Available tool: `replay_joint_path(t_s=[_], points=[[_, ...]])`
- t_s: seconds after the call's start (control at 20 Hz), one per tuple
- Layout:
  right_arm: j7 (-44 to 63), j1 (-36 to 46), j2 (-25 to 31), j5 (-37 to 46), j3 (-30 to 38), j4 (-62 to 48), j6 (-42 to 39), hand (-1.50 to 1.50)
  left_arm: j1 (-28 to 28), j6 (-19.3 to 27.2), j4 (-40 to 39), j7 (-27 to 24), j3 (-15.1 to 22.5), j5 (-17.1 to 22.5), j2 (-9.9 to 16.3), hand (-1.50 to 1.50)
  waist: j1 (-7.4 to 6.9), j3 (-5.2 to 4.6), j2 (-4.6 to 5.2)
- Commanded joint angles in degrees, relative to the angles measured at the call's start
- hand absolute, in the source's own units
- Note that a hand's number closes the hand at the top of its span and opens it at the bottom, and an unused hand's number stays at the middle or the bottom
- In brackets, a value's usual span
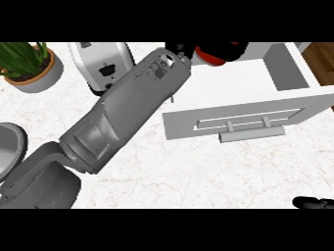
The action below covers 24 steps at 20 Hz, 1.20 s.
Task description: Pick up the can, place it into the drawer and close the drawer
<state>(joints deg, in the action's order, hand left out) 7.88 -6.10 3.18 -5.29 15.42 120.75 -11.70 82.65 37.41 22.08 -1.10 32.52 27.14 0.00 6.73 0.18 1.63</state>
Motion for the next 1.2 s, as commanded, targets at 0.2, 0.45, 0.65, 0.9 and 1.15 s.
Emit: replay_joint_path(t_s=[0.2, 0.45, 0.65, 0.9, 1.15], points=[[0.69, -0.56, -0.37, -0.47, -0.41, 1.44, -0.01, -1.5, 0.06, 4.22, -2.34, -0.2, 1.95, 2.17, 0.0, -1.5, 0.78, 0.0, 0.11], [2.31, -0.15, -0.62, 1.07, -1.69, 3.06, 0.84, -1.5, -0.16, 6.05, -1.48, -1.07, 3.11, 3.58, 0.0, -1.5, 0.8, -0.04, 0.07], [1.13, -0.97, 0.42, 0.98, -1.26, 3.59, -0.44, -1.5, -2.33, 8.52, -1.07, -3.34, 3.53, 4.85, 0.0, -1.5, 1.59, -0.03, 0.27], [-3.35, 1.14, 3.95, 8.6, -0.99, 3.78, -0.48, -1.5, -1.3, 7.74, -0.55, -2.78, 2.11, 7.7, 0.0, -1.5, 0.57, -0.05, 0.31], [-5.74, 0.81, 5.06, 15.24, -4.36, 6.95, -0.69, -1.5, -1.6, 8.08, 0.68, -4.08, 2.3, 9.83, 0.0, -1.5, -0.02, -0.08, 0.07]])
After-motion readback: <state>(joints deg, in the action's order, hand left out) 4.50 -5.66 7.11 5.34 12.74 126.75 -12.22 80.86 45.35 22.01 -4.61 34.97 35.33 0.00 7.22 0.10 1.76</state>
